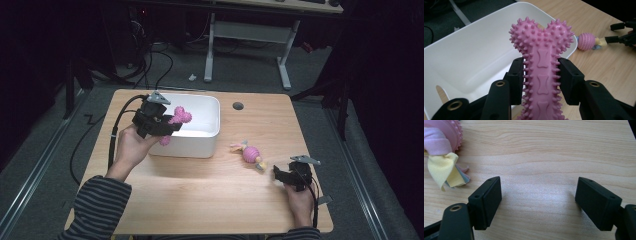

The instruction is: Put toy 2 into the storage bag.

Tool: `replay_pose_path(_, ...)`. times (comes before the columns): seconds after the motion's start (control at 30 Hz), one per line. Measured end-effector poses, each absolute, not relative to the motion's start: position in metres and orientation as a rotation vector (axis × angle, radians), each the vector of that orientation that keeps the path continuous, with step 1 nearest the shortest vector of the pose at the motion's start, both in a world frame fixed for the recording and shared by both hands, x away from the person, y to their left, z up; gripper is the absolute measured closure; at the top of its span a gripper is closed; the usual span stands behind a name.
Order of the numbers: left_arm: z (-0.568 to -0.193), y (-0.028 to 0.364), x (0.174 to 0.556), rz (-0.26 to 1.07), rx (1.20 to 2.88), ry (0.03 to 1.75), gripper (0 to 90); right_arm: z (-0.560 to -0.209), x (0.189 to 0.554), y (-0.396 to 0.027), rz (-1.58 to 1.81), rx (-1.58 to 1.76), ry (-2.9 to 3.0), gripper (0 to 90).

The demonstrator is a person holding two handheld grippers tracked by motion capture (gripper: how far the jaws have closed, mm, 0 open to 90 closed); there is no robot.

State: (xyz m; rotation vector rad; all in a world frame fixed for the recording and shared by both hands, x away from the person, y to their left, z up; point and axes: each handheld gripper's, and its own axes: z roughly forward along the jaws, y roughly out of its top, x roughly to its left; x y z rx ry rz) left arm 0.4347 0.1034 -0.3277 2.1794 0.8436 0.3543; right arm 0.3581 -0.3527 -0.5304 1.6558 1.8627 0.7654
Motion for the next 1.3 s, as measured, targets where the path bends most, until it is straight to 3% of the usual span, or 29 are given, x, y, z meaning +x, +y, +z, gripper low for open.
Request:
replay_pose_path(0.63, -0.339, 0.101, 0.468, 0.282, 2.117, 0.916, 58.6, -0.53, 0.358, -0.353, 0.765, 1.656, 1.863, 21.3)
replay_pose_path(1.3, -0.36, 0.094, 0.493, 0.31, 2.128, 0.991, 58.6, -0.53, 0.358, -0.353, 0.766, 1.656, 1.863, 21.4)
